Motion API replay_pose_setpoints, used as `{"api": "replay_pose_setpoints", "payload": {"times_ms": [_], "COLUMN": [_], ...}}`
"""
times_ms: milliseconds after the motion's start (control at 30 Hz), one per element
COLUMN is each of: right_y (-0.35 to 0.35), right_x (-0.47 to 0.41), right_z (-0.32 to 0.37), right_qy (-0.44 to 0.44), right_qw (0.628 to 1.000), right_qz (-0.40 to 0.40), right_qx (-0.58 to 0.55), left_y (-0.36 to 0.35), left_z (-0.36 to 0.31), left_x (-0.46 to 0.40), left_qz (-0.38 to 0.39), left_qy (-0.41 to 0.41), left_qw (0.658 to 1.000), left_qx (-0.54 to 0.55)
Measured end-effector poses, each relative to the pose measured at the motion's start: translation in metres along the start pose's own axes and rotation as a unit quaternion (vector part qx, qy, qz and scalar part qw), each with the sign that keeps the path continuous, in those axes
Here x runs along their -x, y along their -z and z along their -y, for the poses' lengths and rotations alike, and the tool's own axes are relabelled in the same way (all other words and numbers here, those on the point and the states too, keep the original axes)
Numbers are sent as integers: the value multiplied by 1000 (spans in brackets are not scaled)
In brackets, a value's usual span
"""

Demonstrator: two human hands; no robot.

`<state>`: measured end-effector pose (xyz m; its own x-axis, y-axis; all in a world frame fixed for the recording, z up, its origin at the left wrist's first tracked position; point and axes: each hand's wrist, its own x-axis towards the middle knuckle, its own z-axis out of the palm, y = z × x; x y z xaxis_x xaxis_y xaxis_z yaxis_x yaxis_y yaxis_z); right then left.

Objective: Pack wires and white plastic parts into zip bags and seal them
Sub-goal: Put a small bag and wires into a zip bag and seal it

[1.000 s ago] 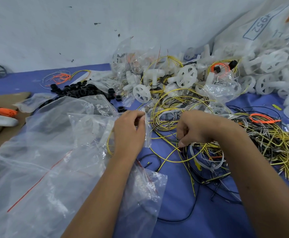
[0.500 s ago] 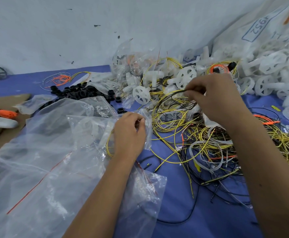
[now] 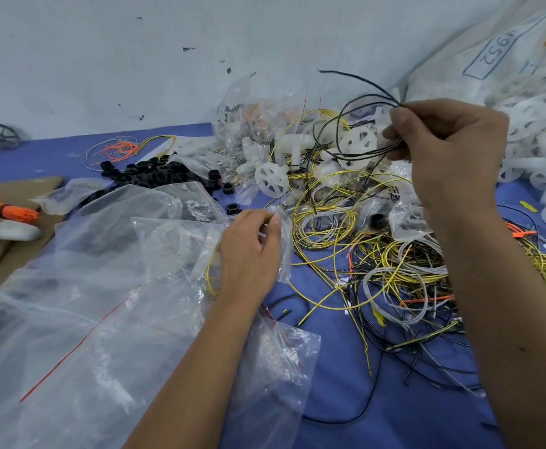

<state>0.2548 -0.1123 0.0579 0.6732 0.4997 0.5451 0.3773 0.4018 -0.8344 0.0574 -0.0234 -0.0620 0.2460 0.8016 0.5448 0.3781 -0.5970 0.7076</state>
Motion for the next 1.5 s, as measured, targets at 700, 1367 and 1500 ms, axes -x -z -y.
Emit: {"api": "replay_pose_setpoints", "payload": {"times_ms": [700, 1367, 1500], "right_y": [-30, -55, -48], "right_x": [27, 45, 52], "right_z": [-8, -32, -45], "right_qy": [111, 26, 6], "right_qw": [872, 976, 979], "right_qz": [382, 198, 175], "right_qx": [284, 81, 105], "left_y": [2, 6, 9], "left_z": [-14, -19, -21], "left_x": [3, -3, -5], "left_qz": [39, 155, 147], "left_qy": [-147, 192, 224], "left_qw": [988, 839, 843], "left_qx": [-22, 485, 467]}}
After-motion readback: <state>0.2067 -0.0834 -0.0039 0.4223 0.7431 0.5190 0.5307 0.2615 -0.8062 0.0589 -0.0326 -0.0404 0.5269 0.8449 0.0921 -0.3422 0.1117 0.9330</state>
